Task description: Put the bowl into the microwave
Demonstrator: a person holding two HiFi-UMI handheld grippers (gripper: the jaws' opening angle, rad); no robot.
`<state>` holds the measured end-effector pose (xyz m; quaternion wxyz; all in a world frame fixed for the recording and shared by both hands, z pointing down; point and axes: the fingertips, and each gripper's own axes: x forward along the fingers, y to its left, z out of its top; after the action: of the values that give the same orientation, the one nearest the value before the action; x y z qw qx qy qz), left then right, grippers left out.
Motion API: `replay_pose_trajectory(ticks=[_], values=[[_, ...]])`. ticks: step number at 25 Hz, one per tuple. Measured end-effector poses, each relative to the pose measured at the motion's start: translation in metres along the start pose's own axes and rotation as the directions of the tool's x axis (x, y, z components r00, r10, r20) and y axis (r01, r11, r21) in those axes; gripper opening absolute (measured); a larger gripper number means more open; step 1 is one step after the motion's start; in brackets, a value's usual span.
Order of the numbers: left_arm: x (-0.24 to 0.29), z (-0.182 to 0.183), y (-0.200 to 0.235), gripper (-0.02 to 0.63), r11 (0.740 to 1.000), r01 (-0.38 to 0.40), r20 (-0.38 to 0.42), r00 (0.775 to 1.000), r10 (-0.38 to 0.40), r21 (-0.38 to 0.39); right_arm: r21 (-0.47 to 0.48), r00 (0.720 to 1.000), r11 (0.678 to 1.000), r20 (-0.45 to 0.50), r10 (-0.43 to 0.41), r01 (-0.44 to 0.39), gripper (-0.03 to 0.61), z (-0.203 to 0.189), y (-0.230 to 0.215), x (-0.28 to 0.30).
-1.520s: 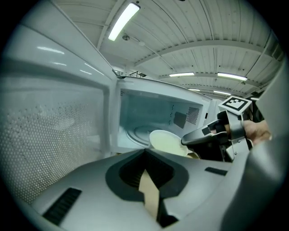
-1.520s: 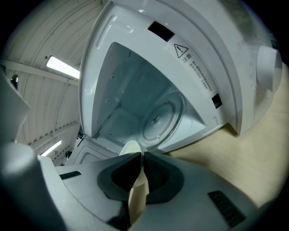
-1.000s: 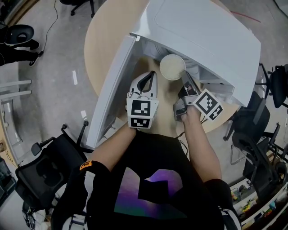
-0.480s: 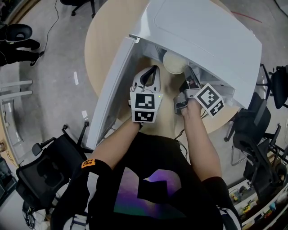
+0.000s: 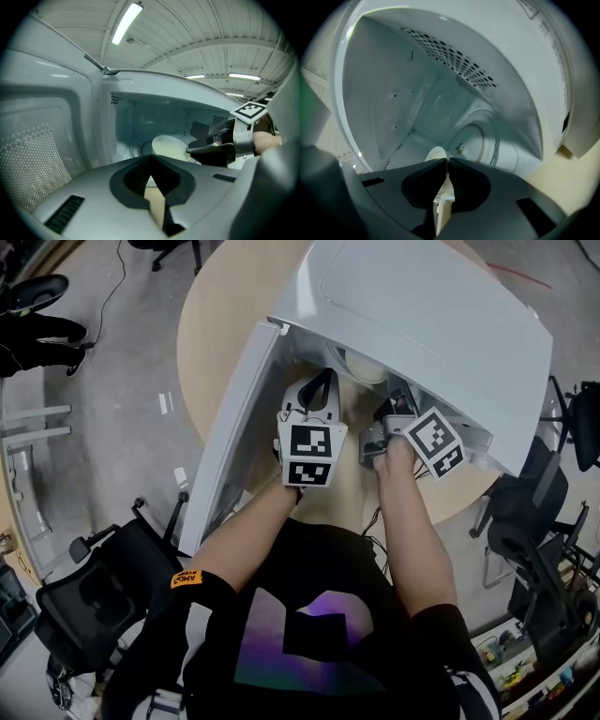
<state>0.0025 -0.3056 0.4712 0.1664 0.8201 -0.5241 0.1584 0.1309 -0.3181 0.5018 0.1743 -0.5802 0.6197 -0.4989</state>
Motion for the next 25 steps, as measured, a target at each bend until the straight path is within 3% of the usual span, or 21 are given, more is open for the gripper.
replay_pose_trajectory(ticks=[25], values=[[0.041, 0.013, -0.002, 0.046, 0.999, 0.024, -0.022, 1.0, -0.023, 0.032, 0.124, 0.99, 0.992, 0.138, -0.022, 0.005, 0.035, 0.013, -0.01, 0.032]])
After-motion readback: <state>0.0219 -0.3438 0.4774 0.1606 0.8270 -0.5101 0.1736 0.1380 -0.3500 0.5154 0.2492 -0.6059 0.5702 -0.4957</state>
